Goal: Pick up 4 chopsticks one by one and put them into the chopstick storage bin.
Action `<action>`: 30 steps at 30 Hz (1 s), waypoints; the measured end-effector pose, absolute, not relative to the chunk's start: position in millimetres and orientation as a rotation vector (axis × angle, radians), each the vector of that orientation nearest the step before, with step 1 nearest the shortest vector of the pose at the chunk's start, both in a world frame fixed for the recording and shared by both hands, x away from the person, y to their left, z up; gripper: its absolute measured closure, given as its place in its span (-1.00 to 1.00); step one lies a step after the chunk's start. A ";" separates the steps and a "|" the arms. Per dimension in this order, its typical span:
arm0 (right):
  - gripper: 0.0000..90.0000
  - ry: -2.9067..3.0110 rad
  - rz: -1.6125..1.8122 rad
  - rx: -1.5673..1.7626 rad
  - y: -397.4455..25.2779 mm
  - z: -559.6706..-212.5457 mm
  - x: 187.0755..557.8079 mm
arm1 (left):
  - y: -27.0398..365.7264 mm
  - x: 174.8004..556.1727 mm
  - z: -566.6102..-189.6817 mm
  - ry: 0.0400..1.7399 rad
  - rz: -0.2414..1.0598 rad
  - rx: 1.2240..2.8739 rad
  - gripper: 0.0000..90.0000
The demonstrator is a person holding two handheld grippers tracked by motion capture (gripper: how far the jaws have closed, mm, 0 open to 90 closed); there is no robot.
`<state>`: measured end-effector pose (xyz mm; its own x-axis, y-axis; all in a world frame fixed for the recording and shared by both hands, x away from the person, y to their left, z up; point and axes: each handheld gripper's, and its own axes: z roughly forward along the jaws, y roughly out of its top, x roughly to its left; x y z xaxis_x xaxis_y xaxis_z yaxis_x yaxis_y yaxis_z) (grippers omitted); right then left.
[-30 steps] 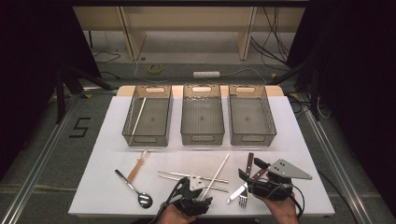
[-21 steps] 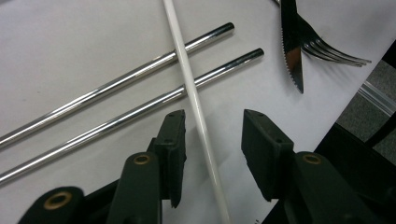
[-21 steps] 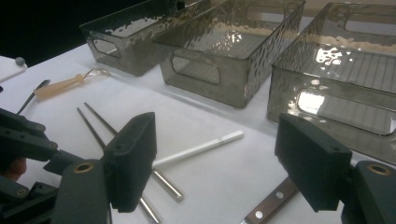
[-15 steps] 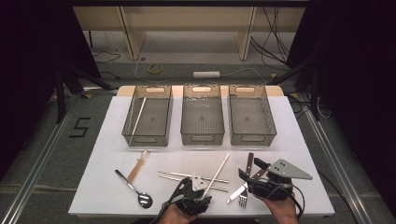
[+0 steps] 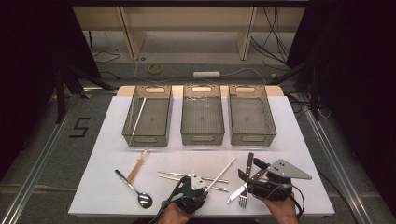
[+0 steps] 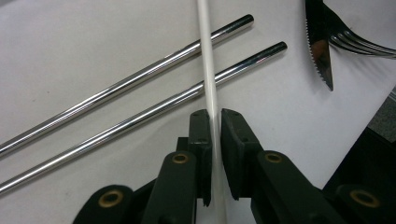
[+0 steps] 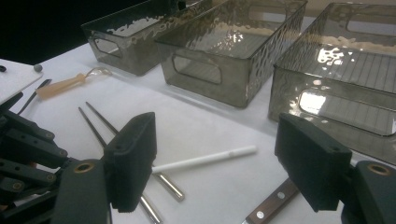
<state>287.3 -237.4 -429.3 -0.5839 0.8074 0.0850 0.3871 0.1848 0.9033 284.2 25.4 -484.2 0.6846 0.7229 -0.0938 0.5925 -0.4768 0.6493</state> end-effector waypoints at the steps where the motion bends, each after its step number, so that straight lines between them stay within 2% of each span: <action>1: -0.32 2.054 1.374 1.121 -237.4 -429.3 287.3 | 25.6 284.4 -484.2 1.006 0.250 2.225 0.85; 16: -0.32 2.051 1.376 1.121 -238.5 -428.7 287.3 | 29.0 288.2 -483.6 0.993 0.213 2.197 0.89; 30: -0.32 2.053 1.377 1.121 -238.3 -428.7 287.3 | 47.6 298.3 -458.7 0.988 0.209 2.105 0.89</action>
